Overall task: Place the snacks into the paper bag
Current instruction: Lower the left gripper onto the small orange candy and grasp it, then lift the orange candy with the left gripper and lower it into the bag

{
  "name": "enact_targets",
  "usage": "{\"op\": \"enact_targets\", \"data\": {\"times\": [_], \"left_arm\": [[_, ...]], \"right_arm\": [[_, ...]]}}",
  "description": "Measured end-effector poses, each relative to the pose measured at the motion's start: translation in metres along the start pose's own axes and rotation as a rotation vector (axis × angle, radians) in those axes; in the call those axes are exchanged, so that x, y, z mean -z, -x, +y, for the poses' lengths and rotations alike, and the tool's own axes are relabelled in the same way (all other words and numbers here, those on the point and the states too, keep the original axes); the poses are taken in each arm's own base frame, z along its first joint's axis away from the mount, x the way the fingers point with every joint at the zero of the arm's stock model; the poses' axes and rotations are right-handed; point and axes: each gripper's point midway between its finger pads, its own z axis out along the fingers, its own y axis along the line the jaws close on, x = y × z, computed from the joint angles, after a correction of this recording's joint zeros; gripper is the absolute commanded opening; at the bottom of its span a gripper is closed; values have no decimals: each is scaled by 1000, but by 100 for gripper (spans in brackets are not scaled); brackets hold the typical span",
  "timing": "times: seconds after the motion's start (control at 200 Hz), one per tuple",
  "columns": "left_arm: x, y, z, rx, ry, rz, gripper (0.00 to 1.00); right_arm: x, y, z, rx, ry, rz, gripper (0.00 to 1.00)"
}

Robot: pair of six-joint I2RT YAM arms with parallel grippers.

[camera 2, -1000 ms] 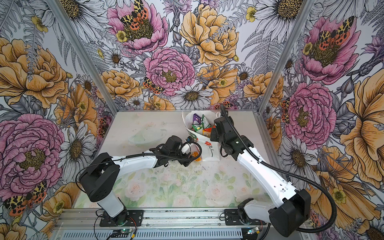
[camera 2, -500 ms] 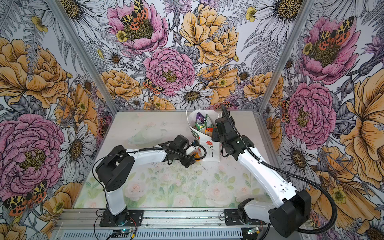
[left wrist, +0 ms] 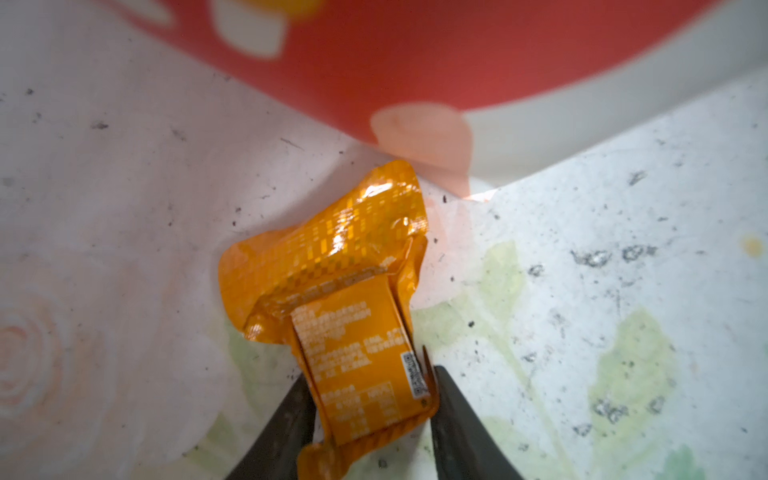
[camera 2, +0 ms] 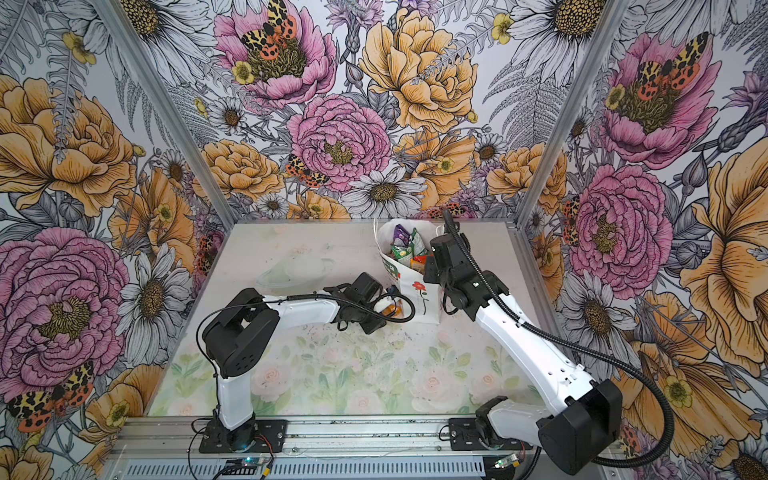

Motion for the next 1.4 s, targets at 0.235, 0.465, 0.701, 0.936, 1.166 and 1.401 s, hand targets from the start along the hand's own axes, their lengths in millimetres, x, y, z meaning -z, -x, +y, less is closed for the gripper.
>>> {"op": "enact_targets", "data": {"times": [0.235,0.465,0.701,0.936,1.166,1.401], "left_arm": [[13,-7,0,46,22,-47,36],[36,3,4,86,58,-130,35],[65,-4,3,155,80,-212,36],[132,11,-1,215,84,-392,34],[214,45,2,226,96,-591,34],[276,82,5,220,100,-654,34]], "right_arm": [[0,0,1,0,3,1,0],[0,0,1,0,4,1,0],[0,0,1,0,8,2,0],[0,0,2,4,9,3,0],[-3,2,5,8,17,7,0],[-4,5,10,20,31,16,0]]}}
